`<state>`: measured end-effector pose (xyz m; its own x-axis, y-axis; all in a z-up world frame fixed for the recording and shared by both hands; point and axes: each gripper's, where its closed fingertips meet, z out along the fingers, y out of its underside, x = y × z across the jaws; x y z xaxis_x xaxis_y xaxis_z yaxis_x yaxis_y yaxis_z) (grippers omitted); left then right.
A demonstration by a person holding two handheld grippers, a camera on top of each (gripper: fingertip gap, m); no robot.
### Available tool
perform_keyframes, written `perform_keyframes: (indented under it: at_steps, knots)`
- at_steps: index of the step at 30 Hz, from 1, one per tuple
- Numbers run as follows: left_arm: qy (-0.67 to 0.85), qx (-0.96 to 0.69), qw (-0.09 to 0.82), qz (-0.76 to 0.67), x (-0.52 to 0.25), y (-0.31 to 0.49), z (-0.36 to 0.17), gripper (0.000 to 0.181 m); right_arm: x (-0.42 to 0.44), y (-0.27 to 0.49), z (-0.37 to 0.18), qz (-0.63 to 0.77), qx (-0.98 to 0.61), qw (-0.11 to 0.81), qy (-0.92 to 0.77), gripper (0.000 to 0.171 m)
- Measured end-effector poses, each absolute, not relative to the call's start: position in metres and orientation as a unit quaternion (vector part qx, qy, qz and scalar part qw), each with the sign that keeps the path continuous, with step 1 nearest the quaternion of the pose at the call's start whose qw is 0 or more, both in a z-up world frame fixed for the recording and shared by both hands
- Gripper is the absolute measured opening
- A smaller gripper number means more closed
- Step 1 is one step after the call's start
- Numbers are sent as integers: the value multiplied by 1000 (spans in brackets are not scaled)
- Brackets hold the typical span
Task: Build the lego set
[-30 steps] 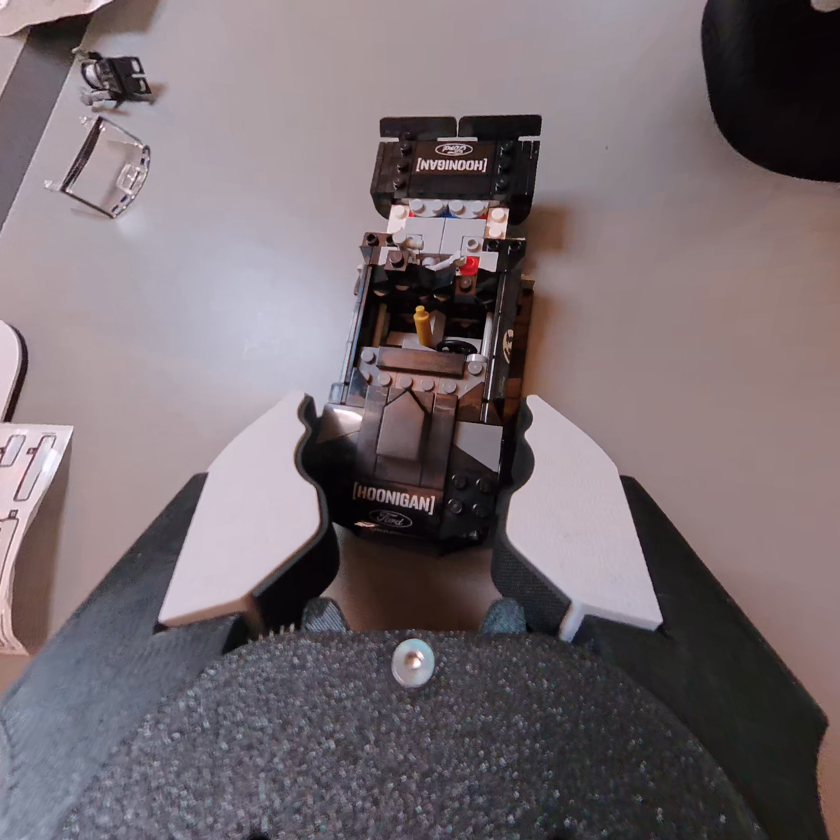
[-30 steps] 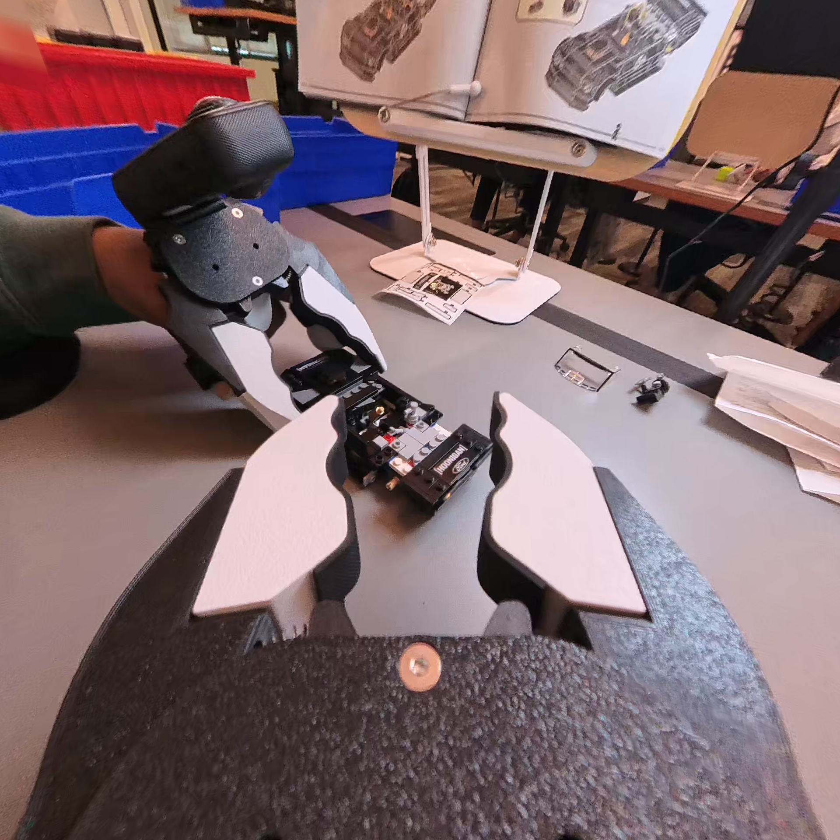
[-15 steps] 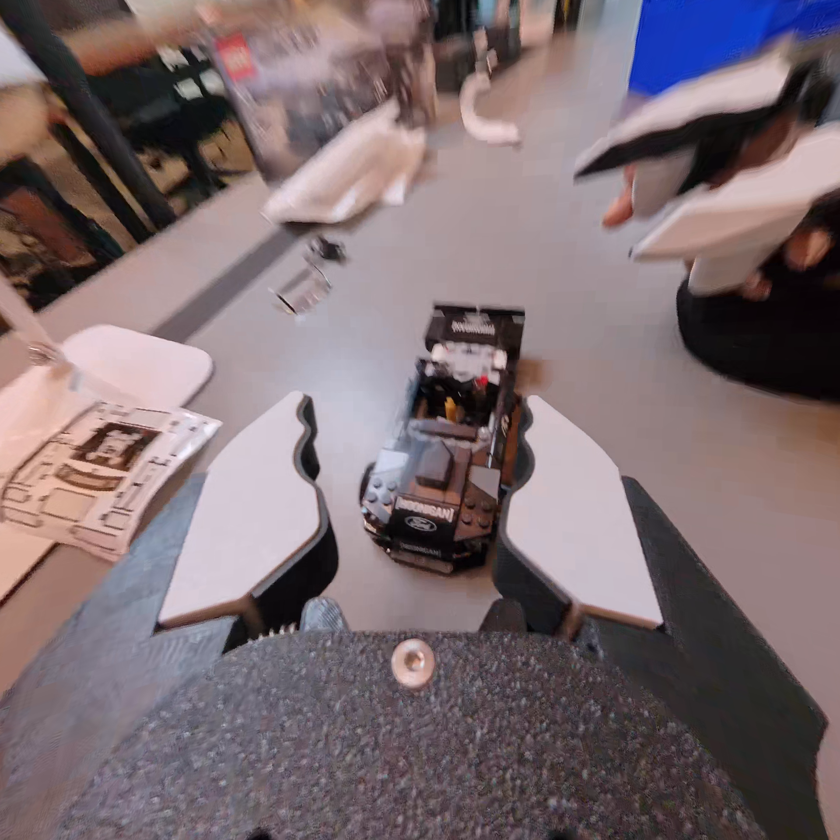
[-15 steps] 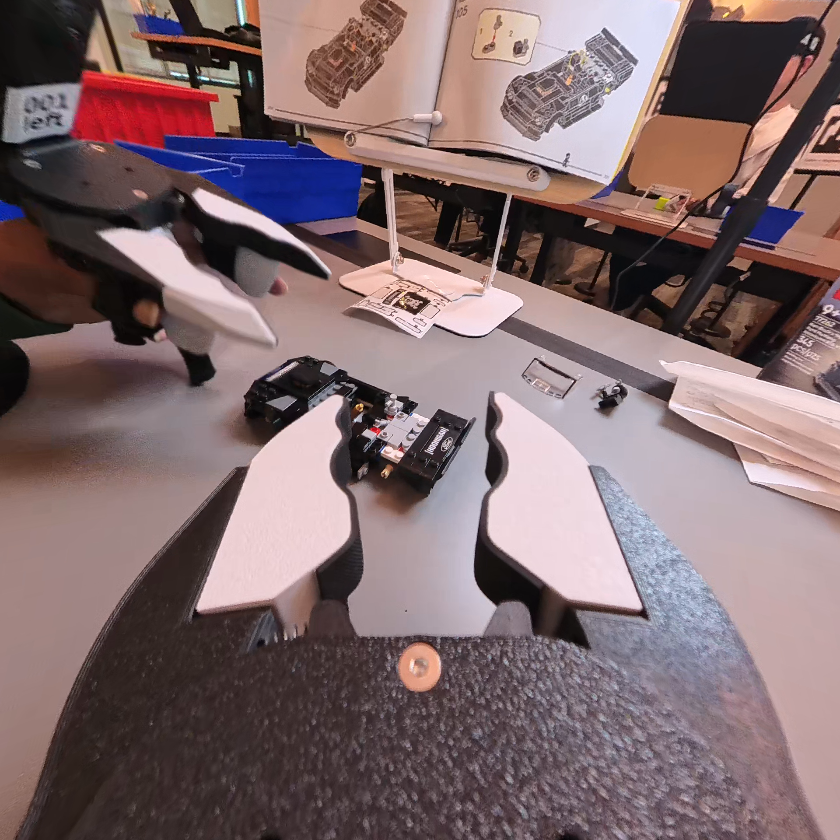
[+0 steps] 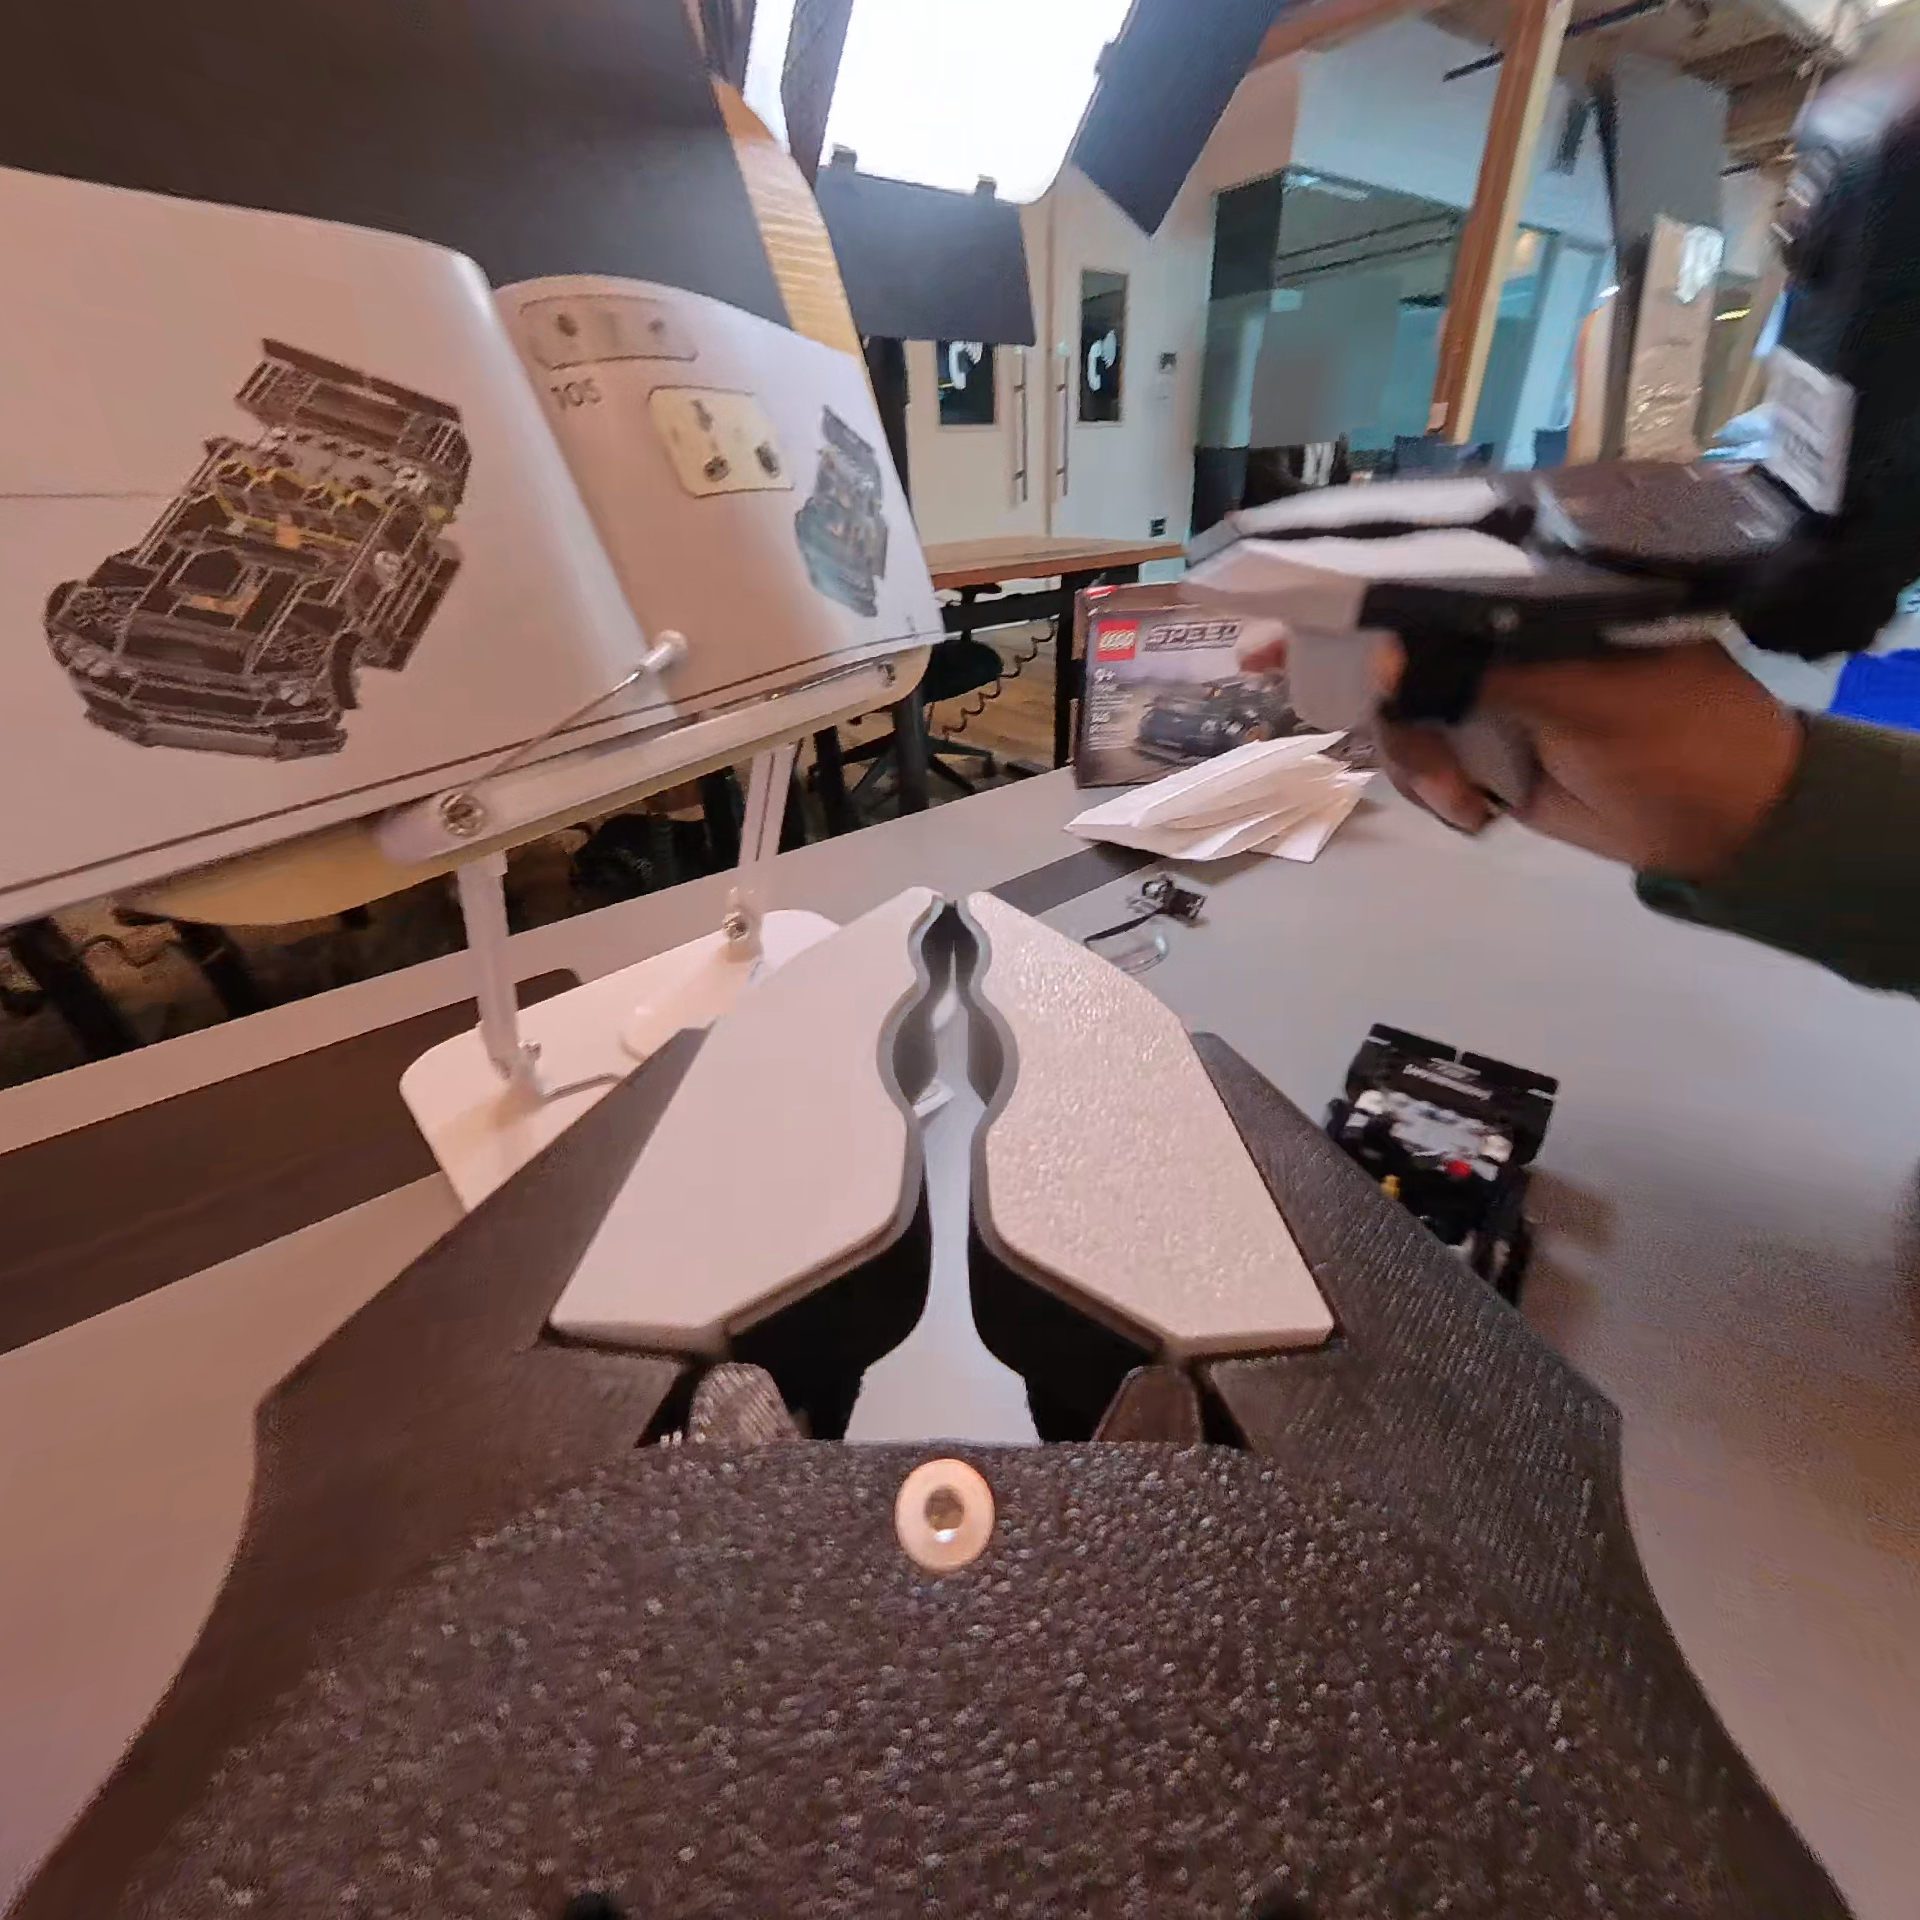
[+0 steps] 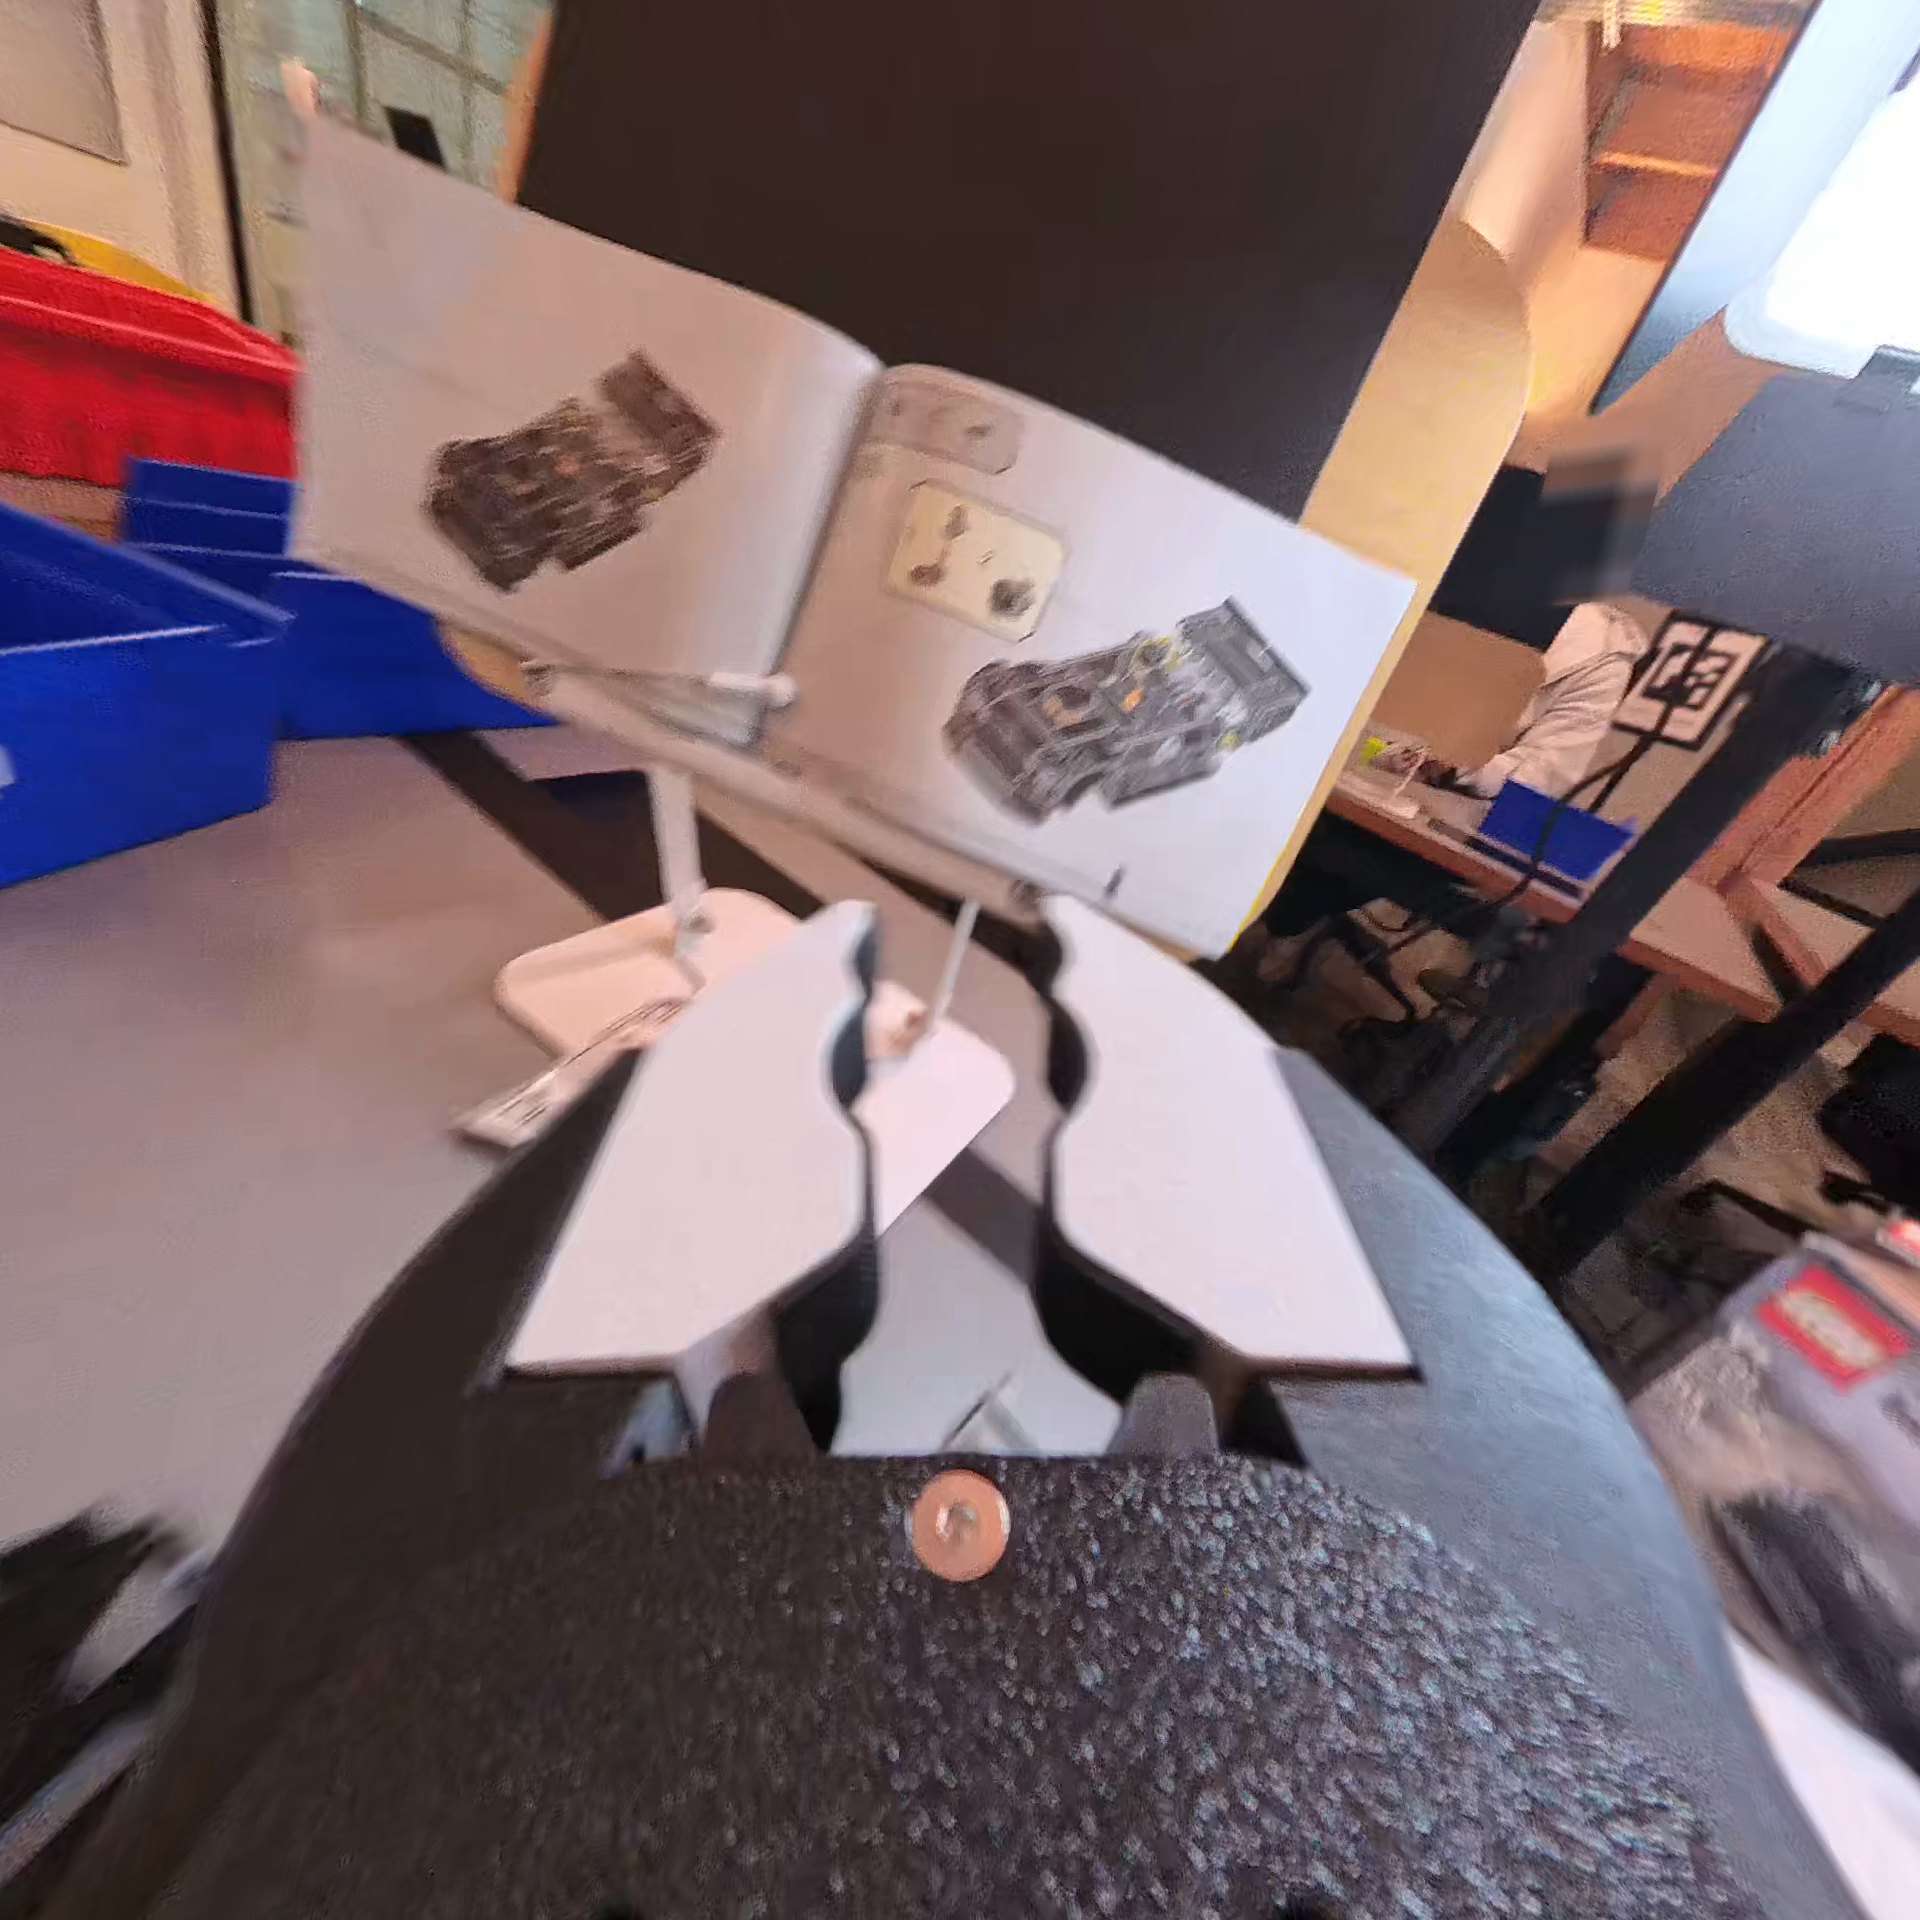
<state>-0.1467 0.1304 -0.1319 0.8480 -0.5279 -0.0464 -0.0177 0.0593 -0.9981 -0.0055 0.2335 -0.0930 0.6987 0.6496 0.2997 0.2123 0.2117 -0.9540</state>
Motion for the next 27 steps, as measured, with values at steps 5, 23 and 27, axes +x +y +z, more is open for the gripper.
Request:
perform_keyframes:
  at_steps: [5, 23, 27]
  knots:
    - [205, -680, 685, -161, -154, 142, -152, 4, -35, 328, -71, 170, -619, 680, -353, 92]
    - [258, -703, 641, -170, -130, 146, -186, 4, -48, 384, -86, 111, -622, 676, -380, 26]
    - [267, -705, 635, -172, -124, 145, -191, 3, -42, 381, -75, 85, -601, 695, -385, 21]
